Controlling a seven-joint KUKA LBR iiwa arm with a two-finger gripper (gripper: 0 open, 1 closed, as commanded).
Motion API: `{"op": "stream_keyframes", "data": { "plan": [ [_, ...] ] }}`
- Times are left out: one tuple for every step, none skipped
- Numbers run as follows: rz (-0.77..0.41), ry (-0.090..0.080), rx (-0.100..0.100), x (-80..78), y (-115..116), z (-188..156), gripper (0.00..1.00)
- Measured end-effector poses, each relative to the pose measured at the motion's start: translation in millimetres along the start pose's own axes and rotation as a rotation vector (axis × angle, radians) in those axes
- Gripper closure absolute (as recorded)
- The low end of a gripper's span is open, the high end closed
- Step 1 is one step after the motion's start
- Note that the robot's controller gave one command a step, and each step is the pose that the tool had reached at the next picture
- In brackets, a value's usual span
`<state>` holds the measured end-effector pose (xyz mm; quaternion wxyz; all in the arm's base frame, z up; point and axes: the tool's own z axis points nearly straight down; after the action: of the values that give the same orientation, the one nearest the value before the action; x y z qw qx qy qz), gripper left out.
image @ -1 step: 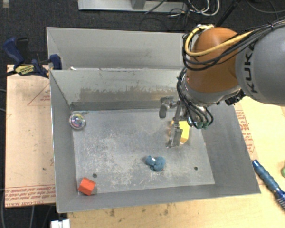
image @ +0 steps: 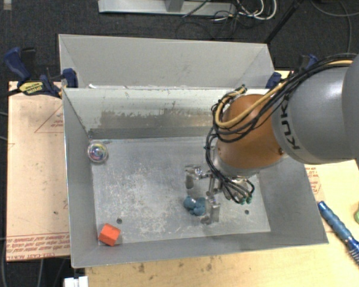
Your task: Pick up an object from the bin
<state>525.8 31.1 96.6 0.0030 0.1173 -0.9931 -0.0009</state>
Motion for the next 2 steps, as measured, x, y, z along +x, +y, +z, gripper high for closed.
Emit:
{"op": "stream_keyframes", "data": {
  "plan": [
    [-0.136, -0.01, 0.003, 25.3, -9, -59, 0.0],
    [-0.081, -0.001, -0.001, 6.4, -6, 25, 0.0]
  ]
}}
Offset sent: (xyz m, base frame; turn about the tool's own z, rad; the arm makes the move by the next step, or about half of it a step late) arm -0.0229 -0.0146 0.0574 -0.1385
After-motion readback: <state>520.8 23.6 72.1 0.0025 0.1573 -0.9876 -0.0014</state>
